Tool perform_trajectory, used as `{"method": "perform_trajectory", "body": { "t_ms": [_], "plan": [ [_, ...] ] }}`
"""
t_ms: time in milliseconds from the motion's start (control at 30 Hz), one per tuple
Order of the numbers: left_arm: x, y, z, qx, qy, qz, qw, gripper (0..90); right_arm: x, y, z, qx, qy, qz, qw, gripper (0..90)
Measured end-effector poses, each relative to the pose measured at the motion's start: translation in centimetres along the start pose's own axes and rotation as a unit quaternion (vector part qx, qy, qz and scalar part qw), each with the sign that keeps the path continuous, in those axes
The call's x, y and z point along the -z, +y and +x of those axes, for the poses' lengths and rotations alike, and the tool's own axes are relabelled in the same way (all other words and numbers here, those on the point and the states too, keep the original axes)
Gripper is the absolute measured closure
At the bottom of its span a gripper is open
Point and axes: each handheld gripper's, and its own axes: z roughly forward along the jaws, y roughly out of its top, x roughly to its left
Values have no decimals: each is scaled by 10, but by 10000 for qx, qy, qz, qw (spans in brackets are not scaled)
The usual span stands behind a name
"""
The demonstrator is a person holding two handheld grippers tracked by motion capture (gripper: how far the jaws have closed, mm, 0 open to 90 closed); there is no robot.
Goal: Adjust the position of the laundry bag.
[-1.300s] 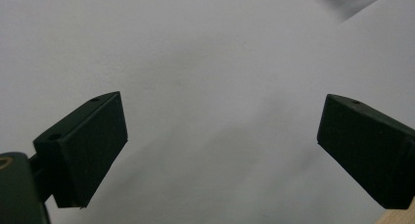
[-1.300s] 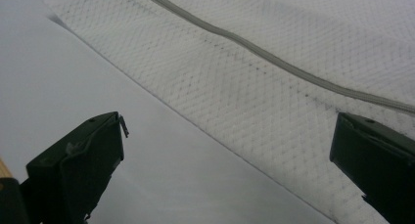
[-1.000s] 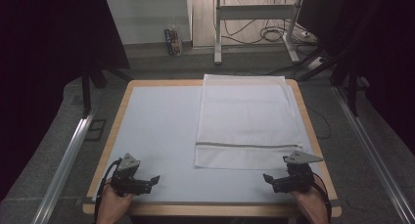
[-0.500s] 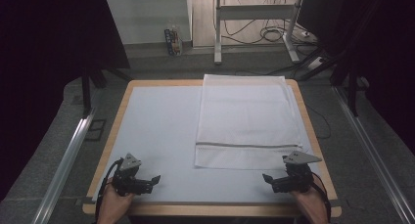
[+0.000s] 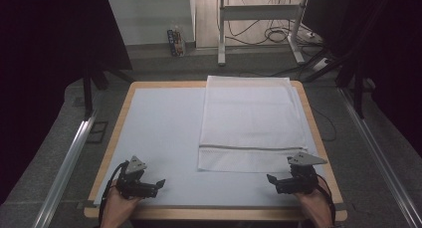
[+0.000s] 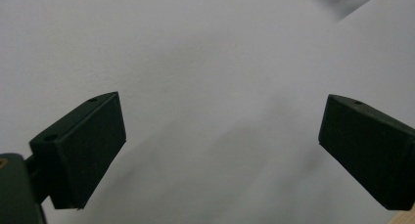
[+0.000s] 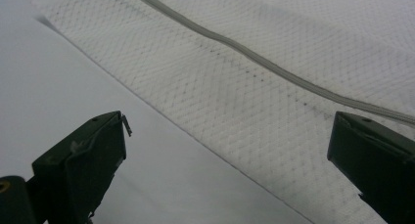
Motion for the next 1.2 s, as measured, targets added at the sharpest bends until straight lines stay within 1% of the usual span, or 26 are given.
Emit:
{"method": "perform_trajectory", "body": {
  "t_ms": [33,133,200,233,267,367,433,567,600,700,767,833,867,900,967,1000,1033,1067,1100,1133,1200],
  "plan": [
    [0,1,-1,-8,-20,-20,10000,35,0,0,-1,-33,-34,-30,10000,9],
    [-3,3,-2,-36,6,-7,10000,43,0,0,-3,-71,-59,-80,9999,8],
    [-5,5,-4,-69,30,22,10000,52,-1,0,-5,-130,-78,-93,9998,6],
    [-6,7,-6,-119,40,47,9999,59,-2,-1,-7,-151,-75,-99,9998,1],
    [-6,7,-6,-119,40,47,9999,61,-2,-1,-7,-151,-75,-99,9998,1],
    [-9,11,-7,-88,-38,4,10000,76,-1,0,-9,-143,-106,-145,9997,1],
    [-11,13,-8,-79,-69,-23,9999,90,-1,0,-10,-117,-149,-121,9997,1],
    [-16,19,-10,-100,-124,-109,9998,126,0,0,-13,-161,-272,-9,9995,17],
    [-17,20,-11,-122,-141,-123,9998,130,0,0,-14,-171,-324,29,9993,28],
    [-22,25,-14,-257,-137,-99,9995,148,2,0,-20,-299,-339,141,9989,48],
    [-26,29,-17,-327,-116,-104,9993,154,3,0,-21,-323,-365,146,9987,51],
    [-29,31,-19,-368,-126,-120,9992,165,4,0,-23,-386,-398,133,9984,69],
    [-32,34,-20,-358,-150,-131,9992,177,5,0,-24,-410,-423,151,9982,101],
    [-32,34,-20,-358,-150,-131,9992,181,5,0,-24,-410,-423,151,9982,101],
    [-35,38,-22,-359,-197,-163,9990,187,7,-1,-28,-411,-504,196,9977,166],
    [-36,39,-22,-375,-212,-157,9990,191,8,-1,-29,-441,-501,192,9976,177],
    [-39,42,-24,-377,-266,-180,9988,197,9,-2,-33,-486,-469,168,9976,213],
    [-39,42,-24,-377,-266,-180,9988,201,9,-2,-33,-486,-469,168,9976,213],
    [-43,45,-25,-369,-334,-189,9986,208,11,-2,-34,-459,-565,146,9972,235],
    [-43,45,-25,-369,-334,-189,9986,217,11,-2,-34,-459,-565,146,9972,235],
    [-46,48,-26,-373,-388,-193,9984,235,14,-1,-36,-395,-745,89,9964,261]
  ]
}}
